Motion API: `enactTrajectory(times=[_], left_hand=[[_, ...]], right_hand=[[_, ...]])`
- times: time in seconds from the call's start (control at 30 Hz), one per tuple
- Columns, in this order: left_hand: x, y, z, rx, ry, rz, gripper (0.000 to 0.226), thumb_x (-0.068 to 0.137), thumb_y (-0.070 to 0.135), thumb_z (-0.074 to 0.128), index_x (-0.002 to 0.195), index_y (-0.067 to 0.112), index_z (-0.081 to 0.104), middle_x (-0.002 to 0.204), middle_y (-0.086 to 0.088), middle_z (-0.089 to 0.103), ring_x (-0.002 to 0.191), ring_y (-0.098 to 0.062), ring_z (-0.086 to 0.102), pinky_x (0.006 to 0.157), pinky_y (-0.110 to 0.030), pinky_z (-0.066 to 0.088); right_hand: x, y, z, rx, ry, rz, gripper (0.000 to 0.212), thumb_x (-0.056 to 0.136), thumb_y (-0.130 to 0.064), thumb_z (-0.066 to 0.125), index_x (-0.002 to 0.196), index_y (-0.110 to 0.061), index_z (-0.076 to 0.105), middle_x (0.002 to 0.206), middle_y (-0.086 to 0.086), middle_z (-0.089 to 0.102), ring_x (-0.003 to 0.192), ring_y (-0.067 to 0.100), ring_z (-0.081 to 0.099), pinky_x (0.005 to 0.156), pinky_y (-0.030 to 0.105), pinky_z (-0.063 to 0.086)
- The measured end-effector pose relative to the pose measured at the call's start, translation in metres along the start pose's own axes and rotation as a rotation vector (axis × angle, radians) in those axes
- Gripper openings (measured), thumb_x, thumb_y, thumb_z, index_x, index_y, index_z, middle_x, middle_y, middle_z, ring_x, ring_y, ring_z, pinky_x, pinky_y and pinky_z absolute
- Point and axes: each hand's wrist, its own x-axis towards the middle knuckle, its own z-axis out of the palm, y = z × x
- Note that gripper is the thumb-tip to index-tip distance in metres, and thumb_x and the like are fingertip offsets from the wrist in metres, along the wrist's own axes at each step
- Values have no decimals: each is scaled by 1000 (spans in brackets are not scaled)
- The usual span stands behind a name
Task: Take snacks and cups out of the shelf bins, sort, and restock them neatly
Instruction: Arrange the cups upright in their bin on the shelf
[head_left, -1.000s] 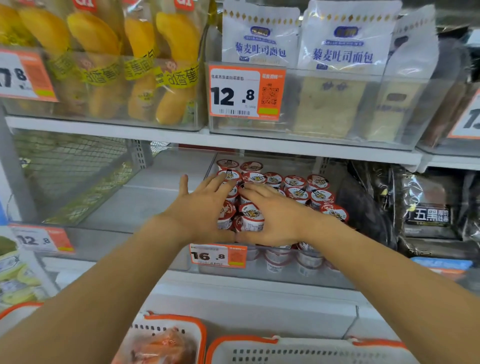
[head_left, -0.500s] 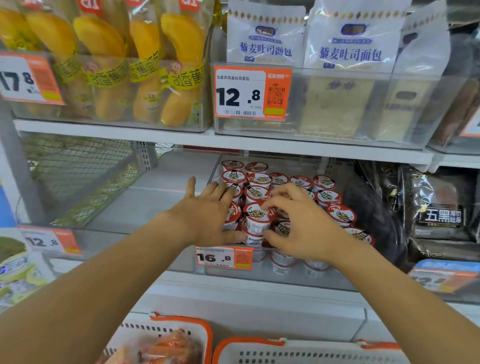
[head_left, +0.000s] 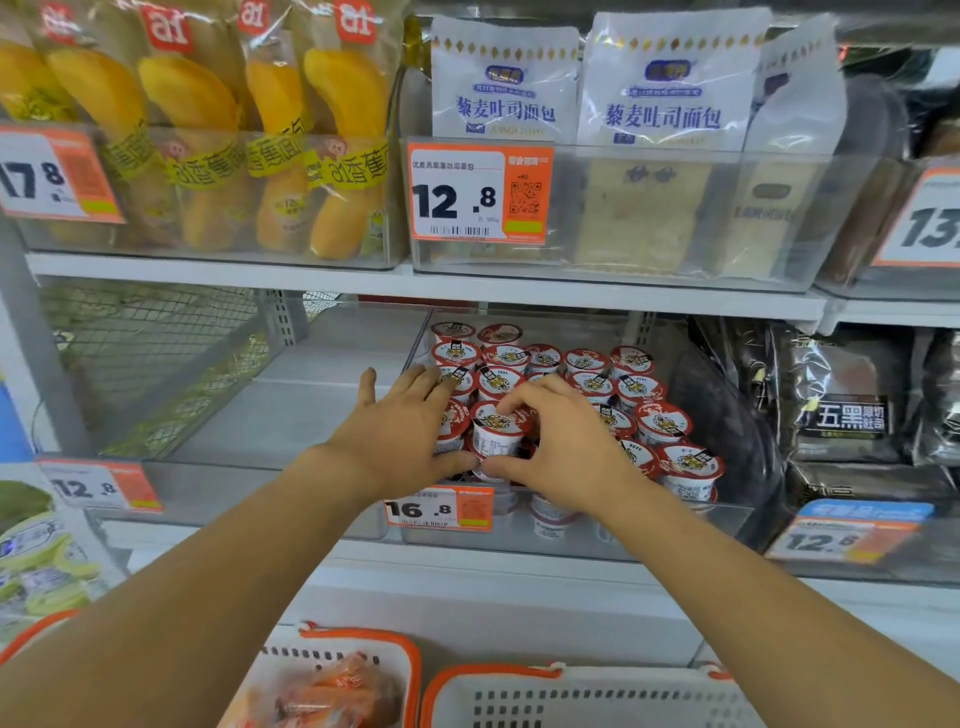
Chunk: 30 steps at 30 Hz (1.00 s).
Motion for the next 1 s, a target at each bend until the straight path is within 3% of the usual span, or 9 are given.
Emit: enactTrajectory(times=[0.3,0.47,0.57,0.63,0.7,0.8,0.87,0.93,1.0], left_hand=[[-1,-2,2,46,-43,11,88,96,68,30,159,18,-5,168,-1,-3,153,-18,-8,119,-63,-2],[-12,-1,-1,-8,4,8,87,95,69,29,159,19,-3,167,0,-4,153,-17,-9,120,-61,-2],[-27,7,-4,-141,265,37,80,89,66,26,153,18,30,160,-2,29,149,-22,21,120,-53,19],[-44,23,-6,-269,584,106,54,88,49,38,126,15,57,127,-1,57,118,-19,51,100,-37,43],[-66,46,-5,-441,705,204,26,88,35,46,99,18,61,94,9,57,84,-6,51,74,-19,42],[-89,87,17,-563,401,308,11,88,36,46,88,29,54,71,20,48,64,-1,49,57,-11,35],[-97,110,52,-547,117,316,8,89,37,46,87,32,52,71,16,52,67,-6,53,61,-23,45],[-102,125,98,-510,-113,262,8,92,35,48,87,30,53,77,14,56,73,-9,56,69,-31,49],[-109,137,144,-529,-294,185,8,94,31,53,90,27,58,85,12,58,79,-10,57,75,-30,49]], right_hand=[[1,-3,-6,-10,-39,27,55,70,-47,88,116,-30,63,114,-10,54,104,10,51,87,24,43],[-8,-3,-14,-2,-56,32,63,72,-47,86,127,-31,60,126,-9,50,112,10,52,99,30,48],[-29,0,-26,11,134,-3,48,79,-35,83,122,-28,63,121,-10,51,103,5,54,92,19,45],[-49,1,-29,83,357,-69,26,82,-18,79,105,-22,67,106,-8,56,87,4,56,79,13,46],[-70,2,-26,165,471,-133,15,83,-5,74,93,-15,67,93,-6,56,75,7,55,68,12,42],[-114,15,-5,256,472,-153,12,83,-1,69,86,-11,63,83,-4,52,68,7,48,65,14,37],[-153,40,23,281,370,-62,9,85,-8,66,89,-15,61,82,-9,49,66,6,46,64,16,38],[-196,73,54,275,149,112,7,88,-22,61,93,-26,57,85,-15,48,67,6,49,65,19,42],[-237,113,82,240,-233,351,18,89,-34,61,106,-34,55,99,-14,55,83,8,58,77,33,50]])
